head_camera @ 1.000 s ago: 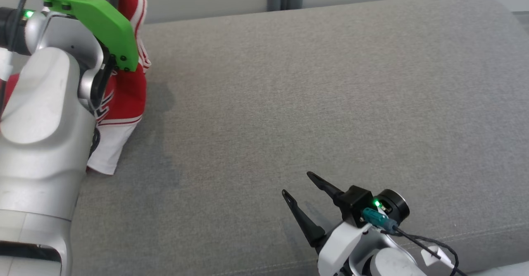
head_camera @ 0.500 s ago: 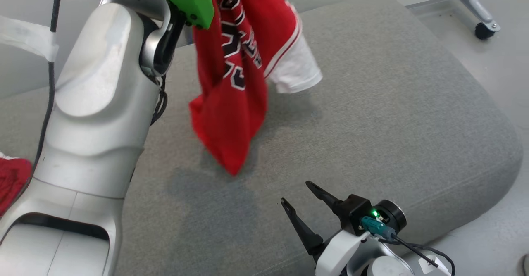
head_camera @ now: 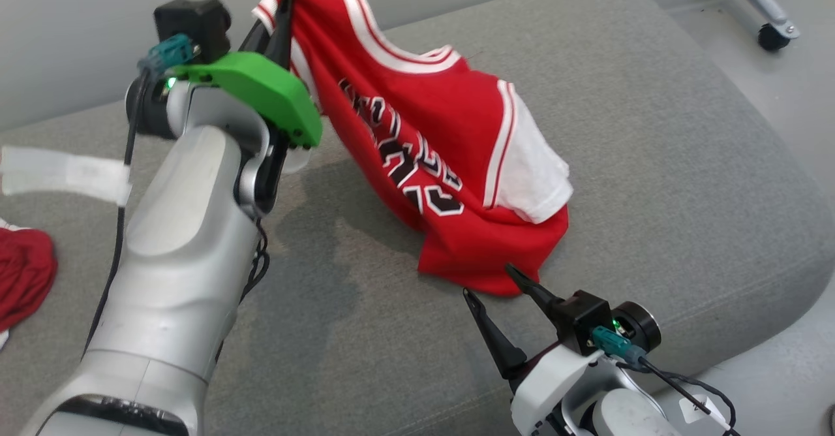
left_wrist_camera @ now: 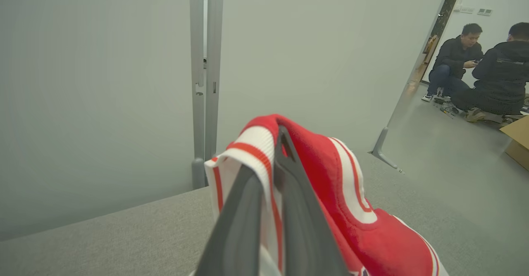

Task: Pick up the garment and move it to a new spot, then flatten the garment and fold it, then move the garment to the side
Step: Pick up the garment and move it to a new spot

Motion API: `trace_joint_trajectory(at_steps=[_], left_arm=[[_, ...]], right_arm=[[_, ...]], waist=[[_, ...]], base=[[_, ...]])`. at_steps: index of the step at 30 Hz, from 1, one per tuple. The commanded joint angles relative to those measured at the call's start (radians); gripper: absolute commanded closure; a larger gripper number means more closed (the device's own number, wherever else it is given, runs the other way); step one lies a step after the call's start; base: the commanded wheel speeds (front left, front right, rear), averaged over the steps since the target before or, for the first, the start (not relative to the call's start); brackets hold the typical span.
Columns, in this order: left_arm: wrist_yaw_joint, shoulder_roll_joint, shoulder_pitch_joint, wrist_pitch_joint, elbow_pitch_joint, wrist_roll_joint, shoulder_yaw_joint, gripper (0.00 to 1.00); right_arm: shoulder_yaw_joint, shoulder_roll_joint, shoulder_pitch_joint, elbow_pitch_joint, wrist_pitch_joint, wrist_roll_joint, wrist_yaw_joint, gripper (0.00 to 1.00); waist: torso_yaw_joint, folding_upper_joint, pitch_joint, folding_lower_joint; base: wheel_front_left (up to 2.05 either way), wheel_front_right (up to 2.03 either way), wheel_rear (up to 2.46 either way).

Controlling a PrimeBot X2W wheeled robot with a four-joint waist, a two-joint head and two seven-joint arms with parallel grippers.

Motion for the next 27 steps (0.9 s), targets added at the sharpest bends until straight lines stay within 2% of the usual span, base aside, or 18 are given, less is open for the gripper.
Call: trace_joint_trajectory(at_steps=[1, 5, 10, 20, 21, 22, 27], left_arm=[[0.012, 0.025, 0.044, -0.021, 0.028, -0.013, 0.014, 1.0], [0.028, 0.058, 0.136, -0.071, 0.092, -0.033, 0.044, 1.0], [0.029, 0.086, 0.224, -0.104, 0.143, -0.059, 0.07, 1.0], [0.101, 0.111, 0.373, -0.159, 0.174, -0.084, 0.12, 1.0], [0.103, 0.112, 0.389, -0.159, 0.176, -0.084, 0.121, 0.45], [0.101, 0.112, 0.403, -0.154, 0.178, -0.087, 0.119, 0.0], [0.123, 0.119, 0.463, -0.095, 0.184, -0.086, 0.102, 0.0]], right_arm=[[-0.005, 0.001, -0.009, -0.002, -0.004, -0.007, 0.0, 0.0], [-0.007, 0.001, -0.005, -0.004, 0.001, -0.013, 0.0, 0.0], [-0.012, 0.002, 0.014, -0.008, 0.01, -0.018, 0.0, 0.0], [-0.005, 0.002, 0.037, -0.014, 0.027, -0.009, 0.0, 0.0], [-0.004, 0.003, 0.04, -0.014, 0.028, -0.008, 0.0, 0.0], [-0.004, 0.002, 0.044, -0.014, 0.03, -0.009, 0.0, 0.0], [-0.022, 0.002, 0.063, -0.017, 0.035, -0.011, 0.0, 0.0]], waist=[[0.1, -0.0001, 0.057, 0.0], [0.15, -0.0001, 0.053, 0.0], [0.199, -0.0001, 0.035, 0.0], [0.219, -0.0001, -0.018, 0.0], [0.217, -0.0001, -0.024, 0.0], [0.215, -0.0001, -0.028, 0.0], [0.207, -0.0001, -0.054, 0.0]], base=[[0.0, 0.0, 0.0], [0.0, 0.0, 0.0], [0.0, 0.0, 0.0], [0.0, 0.0, 0.0], [0.0, 0.0, 0.0], [0.0, 0.0, 0.0], [0.0, 0.0, 0.0]])
